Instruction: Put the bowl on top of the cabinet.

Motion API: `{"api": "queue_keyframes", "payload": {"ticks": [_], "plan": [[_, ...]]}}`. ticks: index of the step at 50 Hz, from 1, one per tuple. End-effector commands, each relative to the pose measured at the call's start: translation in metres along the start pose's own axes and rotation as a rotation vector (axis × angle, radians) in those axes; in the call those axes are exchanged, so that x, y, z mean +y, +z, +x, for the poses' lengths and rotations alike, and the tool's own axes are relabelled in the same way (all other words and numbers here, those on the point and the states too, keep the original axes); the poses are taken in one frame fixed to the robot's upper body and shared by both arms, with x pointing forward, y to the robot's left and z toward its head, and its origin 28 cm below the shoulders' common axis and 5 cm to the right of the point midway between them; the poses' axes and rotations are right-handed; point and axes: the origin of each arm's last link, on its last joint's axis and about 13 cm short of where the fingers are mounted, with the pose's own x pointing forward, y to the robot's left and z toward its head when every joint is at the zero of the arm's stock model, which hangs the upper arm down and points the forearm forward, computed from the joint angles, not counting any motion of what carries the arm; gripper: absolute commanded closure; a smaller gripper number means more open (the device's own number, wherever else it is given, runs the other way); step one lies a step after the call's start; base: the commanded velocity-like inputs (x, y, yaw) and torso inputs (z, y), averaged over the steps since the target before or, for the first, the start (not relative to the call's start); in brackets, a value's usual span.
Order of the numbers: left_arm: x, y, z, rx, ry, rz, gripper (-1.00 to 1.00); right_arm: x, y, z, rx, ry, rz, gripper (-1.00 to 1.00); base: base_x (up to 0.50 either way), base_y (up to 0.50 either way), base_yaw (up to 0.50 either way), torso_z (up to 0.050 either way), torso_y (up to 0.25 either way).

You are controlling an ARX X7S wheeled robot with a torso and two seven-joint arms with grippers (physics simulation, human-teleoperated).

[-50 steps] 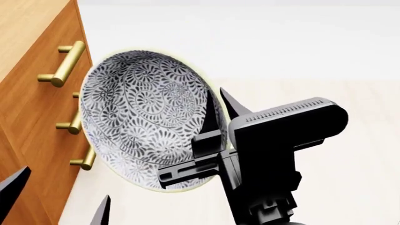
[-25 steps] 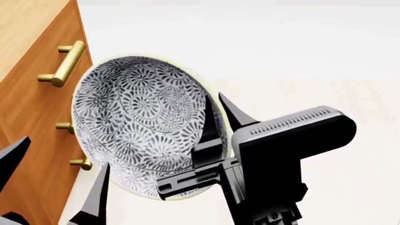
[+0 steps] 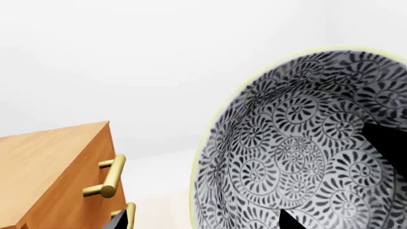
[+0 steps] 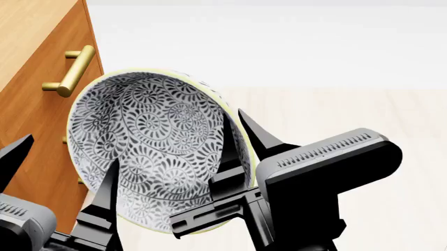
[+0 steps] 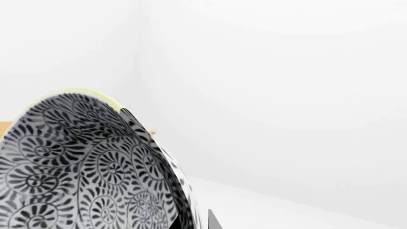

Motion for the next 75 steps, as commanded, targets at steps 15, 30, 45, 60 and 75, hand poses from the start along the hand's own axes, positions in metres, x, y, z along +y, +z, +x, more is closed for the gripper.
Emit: {"api": "queue_keyframes", "payload": {"ticks": [15, 30, 45, 60, 75], "plan": [[0.01, -0.011, 0.026, 0.063, -0.043, -0.069, -1.0, -0.001, 0.003, -0.002, -0.049, 0.008, -0.019, 1.0, 0.0, 0.0, 0.0, 0.0, 0.001], [0.014, -0.016, 0.028, 0.061, -0.039, -0.074, -1.0, -0.001, 0.003, -0.002, -0.048, 0.009, -0.023, 1.0, 0.0, 0.0, 0.0, 0.0, 0.001], [0.014, -0.016, 0.024, 0.059, -0.073, -0.08, 1.0, 0.0, 0.003, -0.001, -0.046, 0.008, -0.028, 1.0, 0.0, 0.0, 0.0, 0.001, 0.0], [0.007, -0.008, 0.021, 0.062, -0.07, 0.034, 1.0, -0.002, 0.004, -0.002, -0.042, -0.01, -0.031, 1.0, 0.0, 0.0, 0.0, 0.0, 0.0], [0.006, -0.007, 0.025, 0.07, -0.055, 0.024, 1.0, -0.005, 0.0, -0.003, 0.013, -0.014, -0.053, -1.0, 0.0, 0.0, 0.0, 0.0, 0.001]]}}
